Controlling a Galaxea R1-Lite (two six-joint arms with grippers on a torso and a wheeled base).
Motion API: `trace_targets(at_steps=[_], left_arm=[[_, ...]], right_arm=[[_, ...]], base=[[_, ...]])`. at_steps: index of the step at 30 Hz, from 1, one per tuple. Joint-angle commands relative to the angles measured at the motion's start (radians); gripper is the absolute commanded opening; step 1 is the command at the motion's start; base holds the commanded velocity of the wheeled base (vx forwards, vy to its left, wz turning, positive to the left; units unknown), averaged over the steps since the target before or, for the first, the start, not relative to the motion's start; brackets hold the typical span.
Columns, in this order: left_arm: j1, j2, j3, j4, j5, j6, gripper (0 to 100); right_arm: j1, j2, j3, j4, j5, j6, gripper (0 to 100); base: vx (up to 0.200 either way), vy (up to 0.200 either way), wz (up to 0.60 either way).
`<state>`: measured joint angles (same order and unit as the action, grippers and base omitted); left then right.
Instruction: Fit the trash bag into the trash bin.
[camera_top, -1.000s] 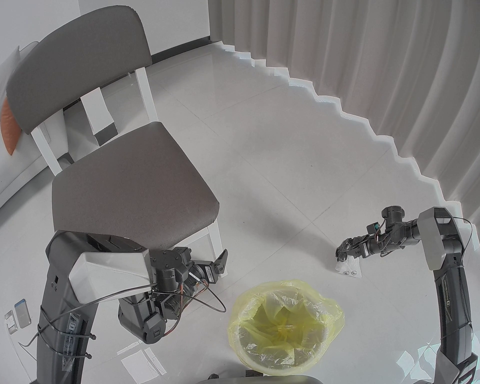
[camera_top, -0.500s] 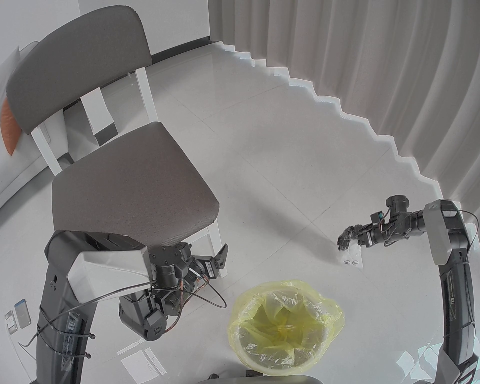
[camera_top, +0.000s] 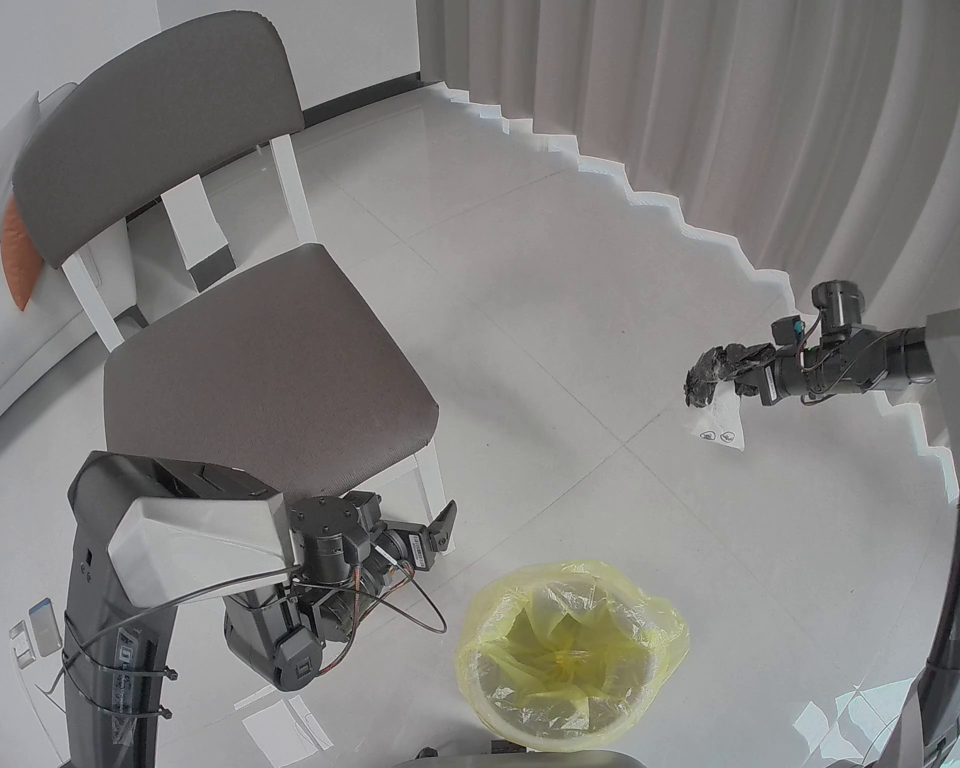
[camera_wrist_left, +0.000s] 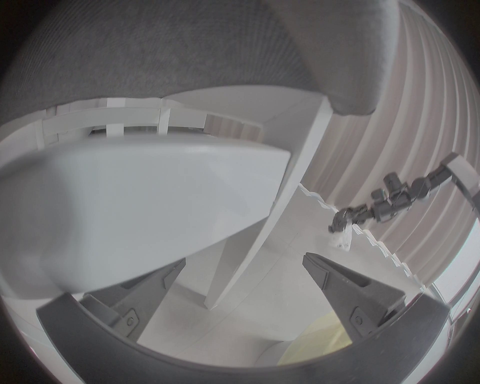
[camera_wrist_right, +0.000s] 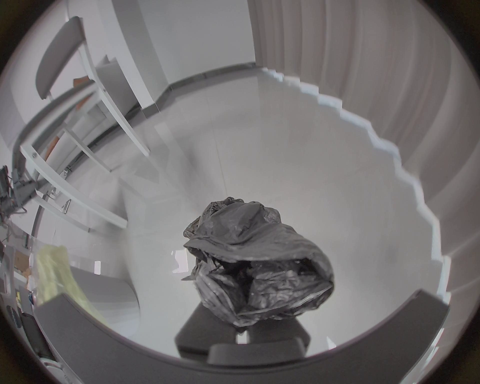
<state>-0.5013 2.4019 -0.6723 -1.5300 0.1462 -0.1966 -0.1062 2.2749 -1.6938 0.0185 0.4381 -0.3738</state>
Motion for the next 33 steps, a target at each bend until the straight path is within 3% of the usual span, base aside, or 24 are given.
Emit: trace_targets(at_steps=[1,3,4,7,11,24,28,33], left_arm=[[-0.019,-0.04,0.059,0.013,0.0,0.016,100],[-0.019,-0.04,0.06,0.013,0.001,0.016,100],[-0.019,-0.041,0.097,0.002,0.01,0.016,100],[-0.017,-0.04,0.169,-0.041,0.004,0.016,100],[-0.011,-0.04,0.215,-0.041,0.004,0.013,100],[0.023,-0.083,0.209,-0.041,0.0,0.009,100],[0.04,-0.084,0.209,-0.041,-0.002,0.013,100],[0.04,-0.107,0.206,-0.041,-0.034,0.011,100]], right_arm=[[0.143,-0.431,0.324,-0.048,-0.007,0.062,0],[0.149,-0.439,0.332,-0.054,-0.01,0.069,0],[0.215,-0.494,0.391,-0.123,-0.03,0.138,0],[0.303,-0.541,0.461,-0.18,-0.062,0.227,0],[0.398,-0.598,0.553,-0.209,-0.087,0.285,0],[0.617,-0.773,0.93,-0.287,-0.131,0.309,0],[0.652,-0.787,1.048,-0.358,-0.131,0.309,0],[0.7,-0.759,1.241,-0.545,-0.131,0.312,0]], base=[[0.0,0.0,0.0],[0.0,0.0,0.0],[0.0,0.0,0.0],[0.0,0.0,0.0],[0.0,0.0,0.0],[0.0,0.0,0.0],[0.0,0.0,0.0],[0.0,0.0,0.0]])
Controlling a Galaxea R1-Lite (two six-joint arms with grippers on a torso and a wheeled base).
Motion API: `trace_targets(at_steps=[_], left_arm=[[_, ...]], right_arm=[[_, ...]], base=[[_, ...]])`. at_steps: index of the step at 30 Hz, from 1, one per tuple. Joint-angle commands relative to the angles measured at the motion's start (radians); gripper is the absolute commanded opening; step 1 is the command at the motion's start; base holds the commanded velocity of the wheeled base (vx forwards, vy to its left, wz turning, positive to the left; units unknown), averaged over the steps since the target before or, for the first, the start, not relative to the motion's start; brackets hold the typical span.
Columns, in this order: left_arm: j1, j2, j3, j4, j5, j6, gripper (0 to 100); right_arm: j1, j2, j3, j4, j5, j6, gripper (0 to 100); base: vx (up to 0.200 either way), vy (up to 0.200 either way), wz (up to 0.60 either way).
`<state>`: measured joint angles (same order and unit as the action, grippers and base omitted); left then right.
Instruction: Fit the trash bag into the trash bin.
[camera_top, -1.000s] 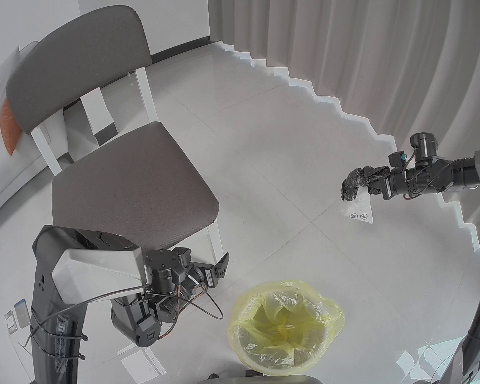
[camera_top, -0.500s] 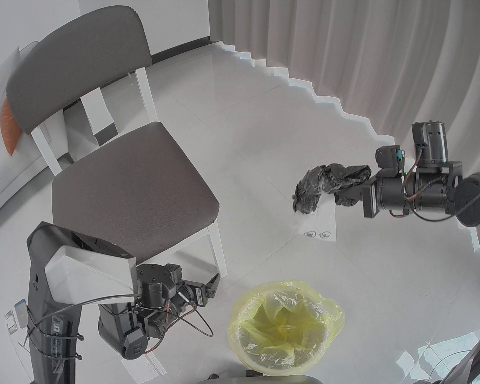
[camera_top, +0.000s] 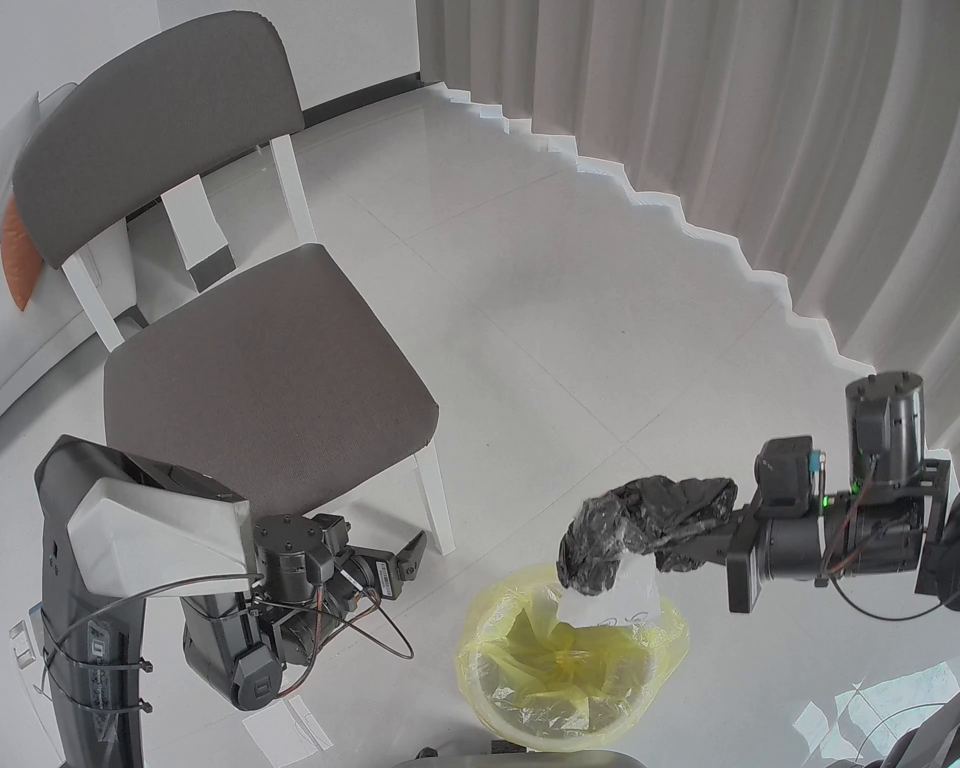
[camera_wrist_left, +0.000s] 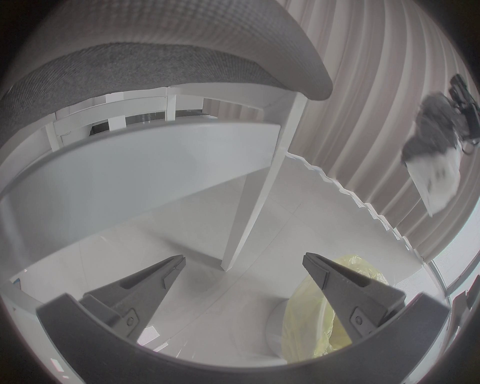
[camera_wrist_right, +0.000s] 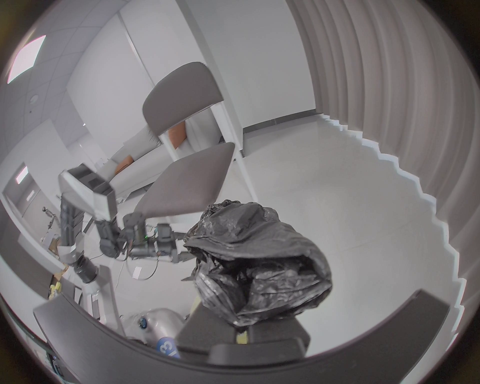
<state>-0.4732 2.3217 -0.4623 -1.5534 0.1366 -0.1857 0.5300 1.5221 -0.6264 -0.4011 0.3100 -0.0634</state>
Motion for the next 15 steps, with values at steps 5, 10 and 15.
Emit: trace_targets(at_steps=[5,10,15], left_arm=[[0.005,-0.047,-0.004,-0.017,-0.028,-0.008,100],[-0.012,-0.105,0.042,-0.017,-0.086,0.0,100],[-0.016,-0.125,0.031,-0.017,-0.092,0.012,100]], right_arm=[[0.064,0.079,0.206,-0.182,0.001,0.002,0],[0.065,0.176,0.266,-0.286,0.004,-0.001,0],[0.059,0.248,0.304,-0.455,0.003,0.002,0]], base=[[0.0,0.0,0.0],[0.0,0.0,0.0],[0.0,0.0,0.0]])
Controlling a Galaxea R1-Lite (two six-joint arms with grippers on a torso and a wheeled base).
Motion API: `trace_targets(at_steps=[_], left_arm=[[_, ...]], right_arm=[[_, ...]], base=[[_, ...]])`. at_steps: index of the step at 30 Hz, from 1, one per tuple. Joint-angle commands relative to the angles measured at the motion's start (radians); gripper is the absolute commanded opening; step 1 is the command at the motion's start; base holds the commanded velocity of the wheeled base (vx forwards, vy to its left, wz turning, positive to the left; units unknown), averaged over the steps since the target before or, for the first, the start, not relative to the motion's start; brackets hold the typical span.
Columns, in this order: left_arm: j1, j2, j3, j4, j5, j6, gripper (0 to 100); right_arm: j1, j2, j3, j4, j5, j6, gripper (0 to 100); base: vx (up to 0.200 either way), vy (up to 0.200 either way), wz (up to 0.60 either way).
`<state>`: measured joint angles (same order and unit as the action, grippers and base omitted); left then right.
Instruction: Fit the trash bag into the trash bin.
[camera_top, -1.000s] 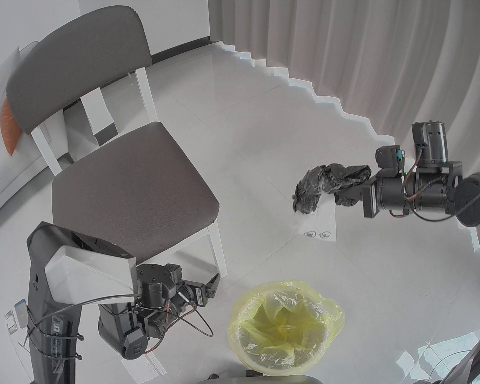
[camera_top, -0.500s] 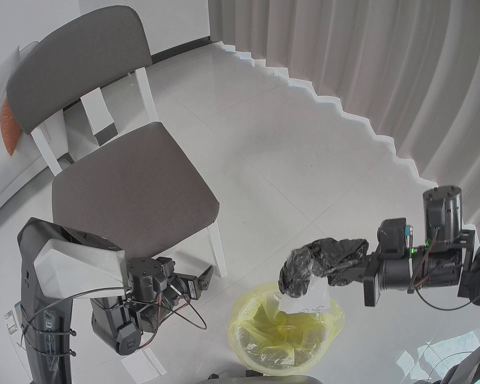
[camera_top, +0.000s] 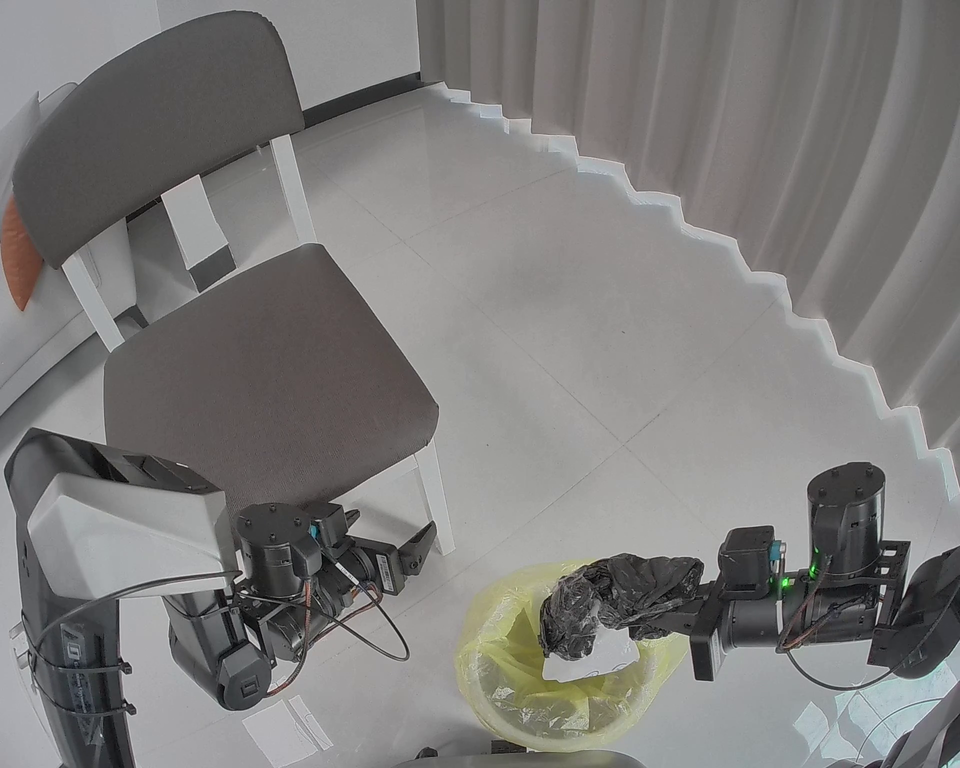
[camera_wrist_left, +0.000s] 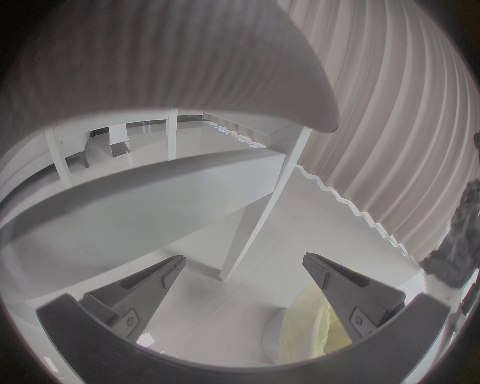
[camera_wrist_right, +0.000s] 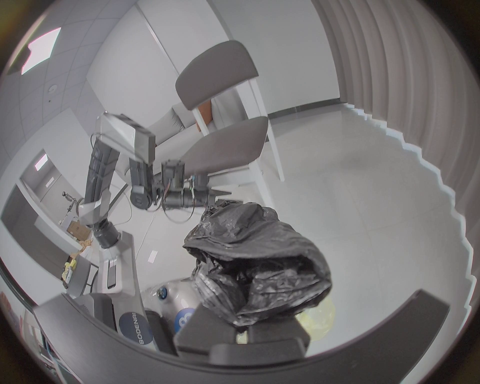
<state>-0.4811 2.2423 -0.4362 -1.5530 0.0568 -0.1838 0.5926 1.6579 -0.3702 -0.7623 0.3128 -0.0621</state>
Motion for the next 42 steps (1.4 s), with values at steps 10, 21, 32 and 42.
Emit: trace_targets(at_steps=[10,21,32,42], left_arm=[[0.022,-0.07,-0.004,-0.018,-0.031,-0.016,100],[0.058,-0.07,-0.049,-0.018,-0.009,-0.06,100],[0.058,-0.067,-0.05,-0.018,0.037,-0.062,100],[0.076,-0.069,-0.061,-0.018,0.032,-0.112,100]], right_arm=[[-0.016,0.12,0.036,-0.13,0.002,0.002,0],[-0.068,0.146,-0.065,-0.123,0.008,0.001,0],[-0.083,0.318,-0.141,-0.132,0.037,-0.004,0],[-0.154,0.525,-0.292,-0.13,0.071,-0.012,0]], base=[[-0.18,0.0,0.0],[0.0,0.0,0.0],[0.0,0.0,0.0],[0.0,0.0,0.0]])
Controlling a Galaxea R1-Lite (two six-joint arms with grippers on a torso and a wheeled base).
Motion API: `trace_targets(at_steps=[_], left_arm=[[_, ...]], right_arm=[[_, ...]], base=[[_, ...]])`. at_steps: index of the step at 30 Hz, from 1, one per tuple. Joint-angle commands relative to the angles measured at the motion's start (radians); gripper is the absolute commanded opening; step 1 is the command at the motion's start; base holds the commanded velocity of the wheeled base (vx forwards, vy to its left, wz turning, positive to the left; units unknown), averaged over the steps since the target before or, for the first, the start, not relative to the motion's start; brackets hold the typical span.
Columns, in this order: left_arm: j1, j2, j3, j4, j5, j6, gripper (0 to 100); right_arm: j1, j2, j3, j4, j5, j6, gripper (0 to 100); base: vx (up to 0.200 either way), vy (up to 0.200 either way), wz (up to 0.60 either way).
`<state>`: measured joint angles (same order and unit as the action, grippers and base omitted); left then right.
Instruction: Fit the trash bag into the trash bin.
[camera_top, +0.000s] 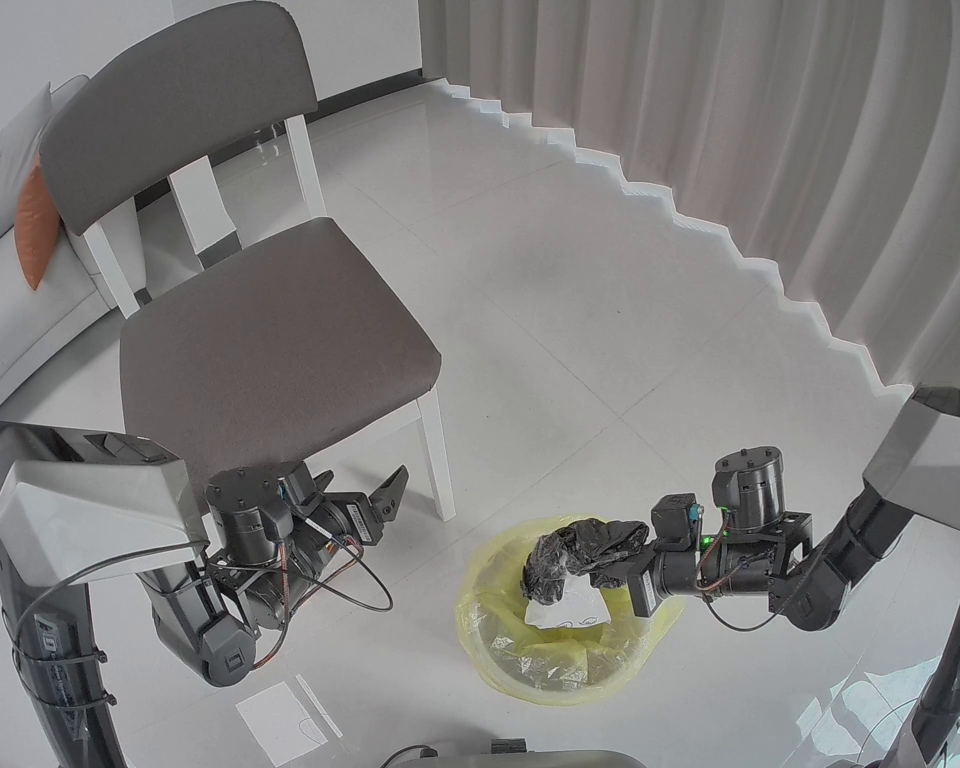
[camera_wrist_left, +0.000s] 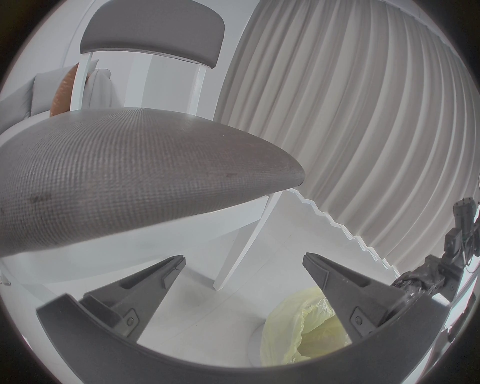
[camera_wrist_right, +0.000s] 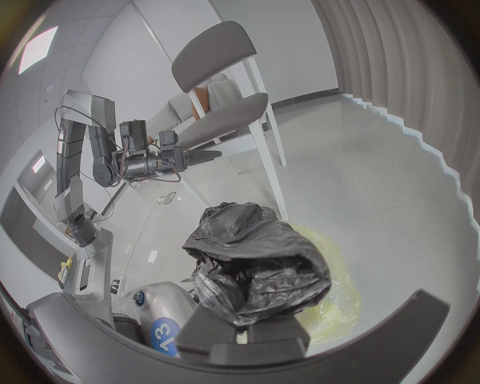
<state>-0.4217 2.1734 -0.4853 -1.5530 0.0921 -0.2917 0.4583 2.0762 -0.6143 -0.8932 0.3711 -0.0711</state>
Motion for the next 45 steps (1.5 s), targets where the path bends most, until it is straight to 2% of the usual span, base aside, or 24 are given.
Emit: trace_targets(at_steps=[1,11,30,36,41,45], left_arm=[[0.02,0.0,-0.022,-0.018,-0.005,-0.001,100],[0.044,-0.01,-0.042,-0.018,-0.009,-0.006,100],[0.096,0.003,-0.03,-0.018,-0.032,-0.014,100],[0.1,0.02,-0.039,-0.018,-0.032,-0.023,100],[0.101,0.02,-0.049,-0.018,-0.032,-0.023,100],[0.103,0.02,-0.053,-0.018,-0.032,-0.023,100]], right_arm=[[-0.02,0.12,-0.051,0.002,0.012,-0.003,0],[-0.033,0.22,-0.119,0.025,0.014,-0.039,0],[-0.033,0.314,-0.279,0.241,0.014,-0.072,0],[-0.064,0.34,-0.36,0.362,0.014,-0.122,0],[-0.073,0.361,-0.456,0.539,0.014,-0.144,0],[-0.084,0.386,-0.538,0.62,0.014,-0.173,0]], base=[[0.0,0.0,0.0],[0.0,0.0,0.0],[0.0,0.0,0.0],[0.0,0.0,0.0],[0.0,0.0,0.0],[0.0,0.0,0.0]])
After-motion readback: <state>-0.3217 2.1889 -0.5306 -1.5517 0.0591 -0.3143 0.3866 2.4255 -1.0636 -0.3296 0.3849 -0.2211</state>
